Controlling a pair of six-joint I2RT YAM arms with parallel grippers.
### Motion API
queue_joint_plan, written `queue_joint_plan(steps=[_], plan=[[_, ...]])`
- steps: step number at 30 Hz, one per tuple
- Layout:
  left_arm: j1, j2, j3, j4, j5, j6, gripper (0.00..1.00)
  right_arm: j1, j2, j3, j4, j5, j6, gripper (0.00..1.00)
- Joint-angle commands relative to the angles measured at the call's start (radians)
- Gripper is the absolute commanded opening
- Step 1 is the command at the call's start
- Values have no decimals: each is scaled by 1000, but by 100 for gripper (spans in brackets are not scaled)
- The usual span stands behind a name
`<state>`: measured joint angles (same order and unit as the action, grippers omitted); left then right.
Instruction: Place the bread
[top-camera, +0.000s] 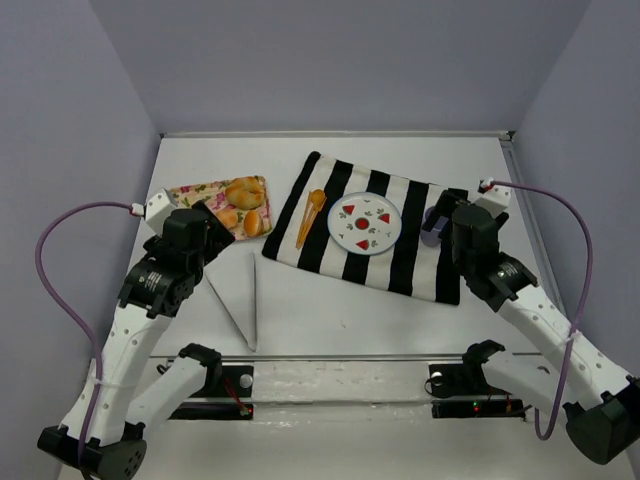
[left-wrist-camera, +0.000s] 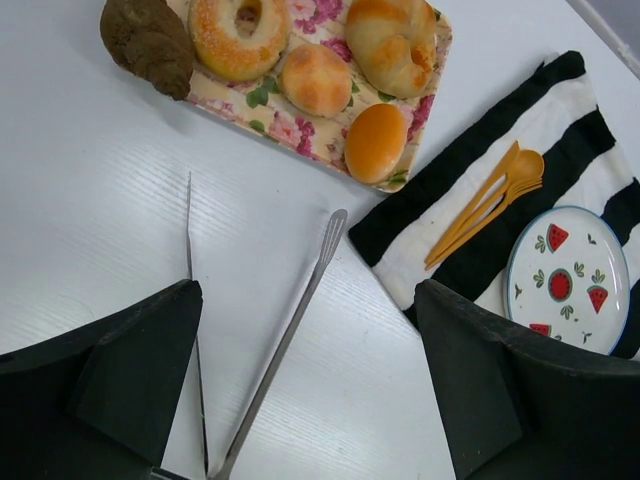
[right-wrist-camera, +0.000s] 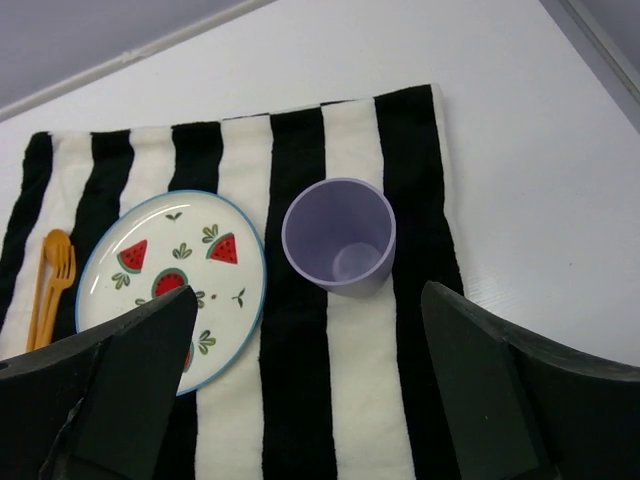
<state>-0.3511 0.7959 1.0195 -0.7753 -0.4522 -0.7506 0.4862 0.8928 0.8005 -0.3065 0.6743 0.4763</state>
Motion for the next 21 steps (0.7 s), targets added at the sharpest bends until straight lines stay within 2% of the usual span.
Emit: queue_joint_plan(steps=[1, 9, 14, 21], plan=[[3, -20, -12, -38, -5, -45, 99, 9, -54, 10, 47, -33, 4, 100], [3, 0, -27, -157, 13, -137, 99, 9, -32, -7, 56, -74, -21, 100], [3, 54, -90, -241, 81, -191, 99, 9, 4, -7, 58, -108, -33, 100], [3, 81, -243, -213, 225, -233, 99, 9, 49, -7, 63, -127, -31, 100]])
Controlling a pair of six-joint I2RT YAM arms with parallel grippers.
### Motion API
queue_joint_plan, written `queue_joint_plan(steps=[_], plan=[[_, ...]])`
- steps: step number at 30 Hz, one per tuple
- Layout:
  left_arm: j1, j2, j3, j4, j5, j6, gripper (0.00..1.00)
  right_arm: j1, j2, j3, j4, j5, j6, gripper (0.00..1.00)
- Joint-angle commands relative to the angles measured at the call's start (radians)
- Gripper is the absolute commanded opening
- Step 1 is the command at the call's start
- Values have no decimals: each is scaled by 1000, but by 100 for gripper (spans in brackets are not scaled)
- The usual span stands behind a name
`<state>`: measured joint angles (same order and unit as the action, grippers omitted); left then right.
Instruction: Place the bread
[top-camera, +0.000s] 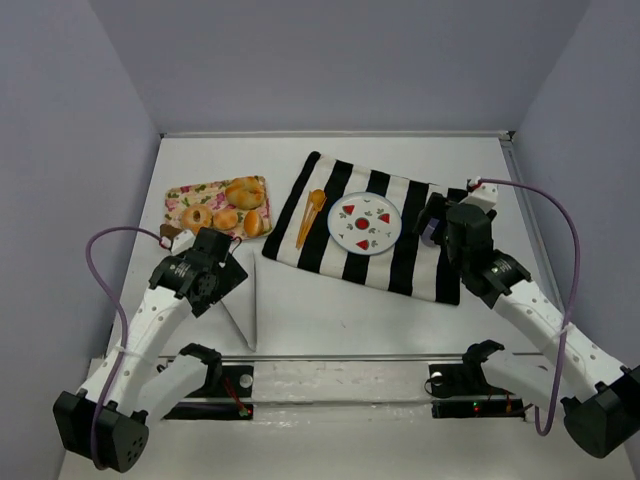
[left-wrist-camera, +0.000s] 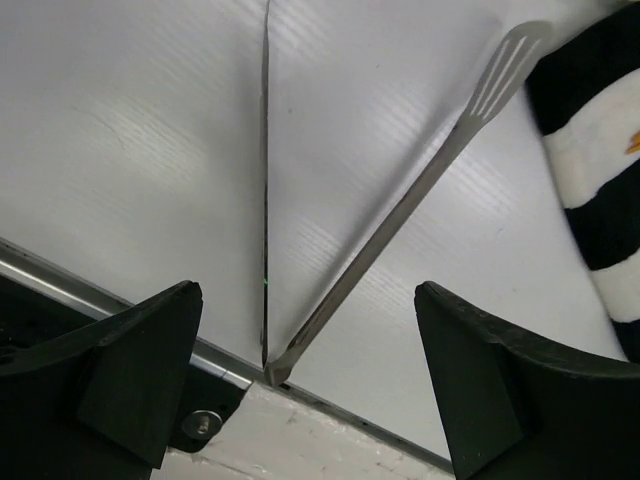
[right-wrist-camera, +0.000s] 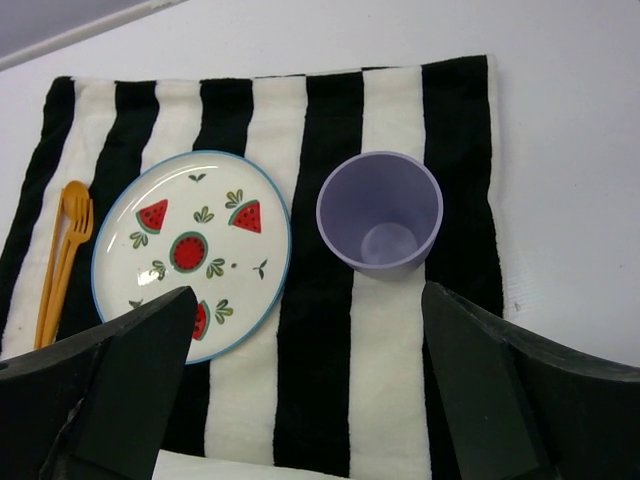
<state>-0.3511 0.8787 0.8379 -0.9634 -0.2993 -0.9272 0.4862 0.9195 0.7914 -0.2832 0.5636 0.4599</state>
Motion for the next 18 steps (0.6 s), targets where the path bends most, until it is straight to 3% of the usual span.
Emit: queue_joint_plan(steps=[1, 9, 18], plan=[[3, -1, -77, -5, 103, -53, 99, 9, 28, 3, 39, -18, -15, 100], [0, 63, -195, 181, 223, 25, 99, 9, 67, 9, 42, -33, -18, 100], [-35, 103, -212, 175, 197, -33, 99, 9, 39, -4, 58, -51, -24, 100]])
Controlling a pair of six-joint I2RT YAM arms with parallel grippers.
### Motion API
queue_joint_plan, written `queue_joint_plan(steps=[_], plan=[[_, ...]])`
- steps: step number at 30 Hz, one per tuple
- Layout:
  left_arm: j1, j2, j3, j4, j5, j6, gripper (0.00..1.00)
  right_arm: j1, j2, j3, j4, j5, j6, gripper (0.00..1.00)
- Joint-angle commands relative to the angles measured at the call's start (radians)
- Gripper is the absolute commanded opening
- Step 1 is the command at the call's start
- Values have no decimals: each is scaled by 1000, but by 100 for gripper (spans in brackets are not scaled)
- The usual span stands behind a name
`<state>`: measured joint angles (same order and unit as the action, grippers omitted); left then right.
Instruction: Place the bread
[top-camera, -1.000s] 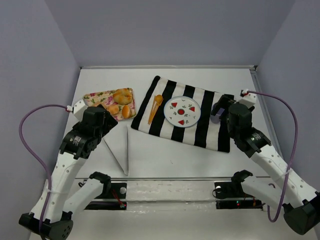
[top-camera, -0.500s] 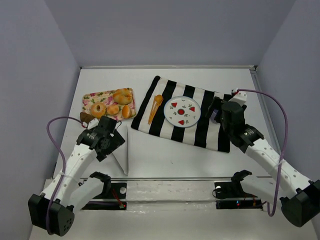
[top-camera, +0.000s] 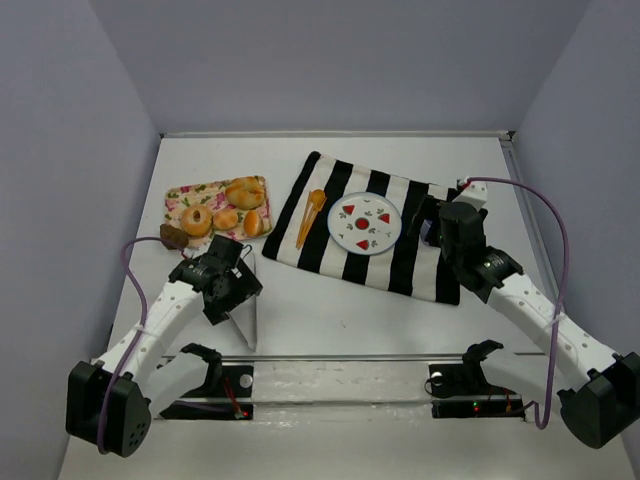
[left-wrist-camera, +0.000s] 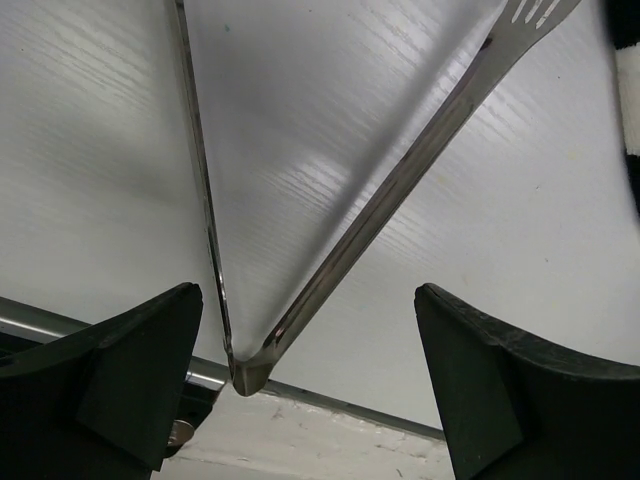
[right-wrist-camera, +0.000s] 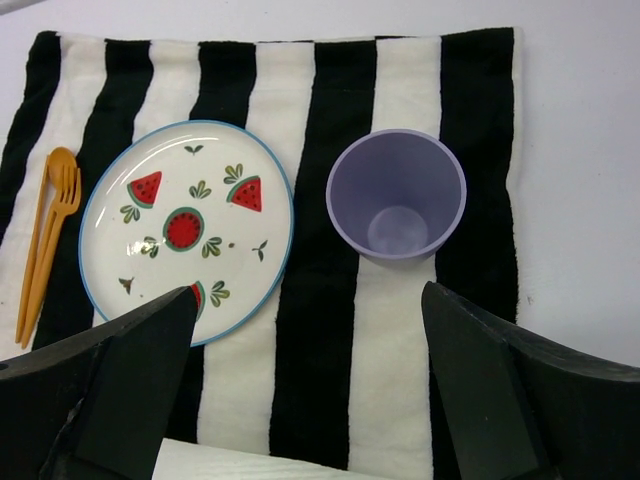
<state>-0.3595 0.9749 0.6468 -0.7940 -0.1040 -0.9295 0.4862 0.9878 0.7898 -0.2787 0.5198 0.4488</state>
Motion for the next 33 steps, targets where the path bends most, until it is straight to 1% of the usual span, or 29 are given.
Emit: queue_joint_plan(steps=[1, 4, 5, 8, 10, 13, 17, 20, 26, 33], plan=[[-35, 13, -19, 1, -8, -46, 99, 9, -34, -4, 55, -12, -15, 100], [-52, 41, -10, -11, -39, -78, 99, 9, -41, -11, 62, -24, -15, 100], [-70, 45, -7, -17, -57, -110, 99, 9, -49, -15, 64, -26, -16, 100], [-101, 47, -9, -27, -56, -130, 99, 9, -63, -18, 65, -26, -21, 100], [-102, 48, -10, -30, -48, -134, 99, 9, -70, -23, 70, -30, -21, 100], [-111, 77, -6, -40, -45, -157, 99, 9, -78, -27, 73, -35, -21, 100], [-142, 120, 11, -50, -74, -170, 99, 9, -86, -38, 84, -52, -18, 100], [-154, 108, 4, -53, -63, -196, 99, 9, -87, -41, 90, -55, -22, 100], [-159, 125, 2, -79, -62, -275, 99, 9, -94, -47, 95, -75, -19, 100], [-159, 172, 16, -96, -78, -321, 99, 9, -115, -57, 104, -83, -12, 100]])
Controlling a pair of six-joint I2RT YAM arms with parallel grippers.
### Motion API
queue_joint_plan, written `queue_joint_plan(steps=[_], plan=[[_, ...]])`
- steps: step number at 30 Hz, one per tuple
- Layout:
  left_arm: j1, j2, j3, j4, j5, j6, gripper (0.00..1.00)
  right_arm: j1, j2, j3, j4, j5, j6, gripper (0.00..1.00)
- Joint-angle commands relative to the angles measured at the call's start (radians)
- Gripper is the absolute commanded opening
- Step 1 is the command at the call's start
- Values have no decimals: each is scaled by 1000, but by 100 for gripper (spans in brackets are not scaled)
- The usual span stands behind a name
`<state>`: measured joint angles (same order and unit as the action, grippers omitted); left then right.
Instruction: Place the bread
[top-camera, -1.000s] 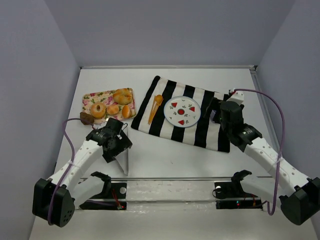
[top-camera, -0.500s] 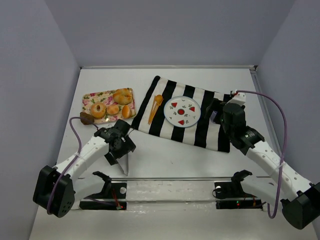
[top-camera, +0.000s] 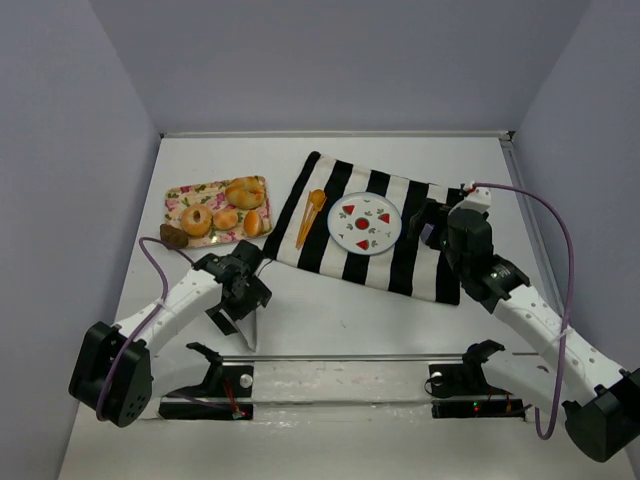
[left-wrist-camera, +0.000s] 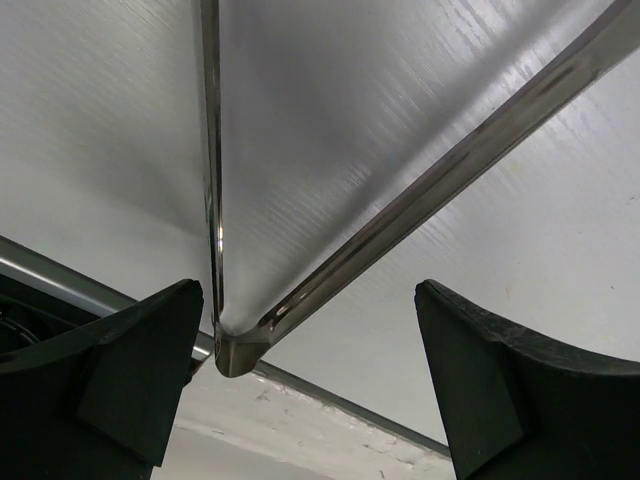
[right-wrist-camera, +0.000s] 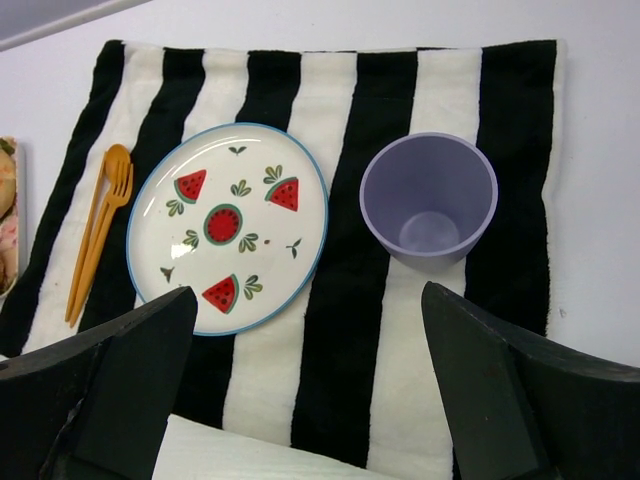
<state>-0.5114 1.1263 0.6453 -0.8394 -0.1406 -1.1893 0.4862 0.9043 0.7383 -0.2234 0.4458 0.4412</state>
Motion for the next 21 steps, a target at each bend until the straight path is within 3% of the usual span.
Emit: queue_joint_plan(steps=[1, 9, 14, 21], plan=[[-7, 27, 20, -53, -45, -67, 99, 9, -33, -8, 52, -10, -4, 100], [-12, 127, 73, -18, -125, 5, 99, 9, -44, -14, 58, 4, -6, 100], [-12, 171, 80, 57, -123, 97, 99, 9, -42, -13, 59, 19, -12, 100], [-12, 231, 34, 140, -83, 117, 99, 9, -45, -16, 61, 33, -15, 100]])
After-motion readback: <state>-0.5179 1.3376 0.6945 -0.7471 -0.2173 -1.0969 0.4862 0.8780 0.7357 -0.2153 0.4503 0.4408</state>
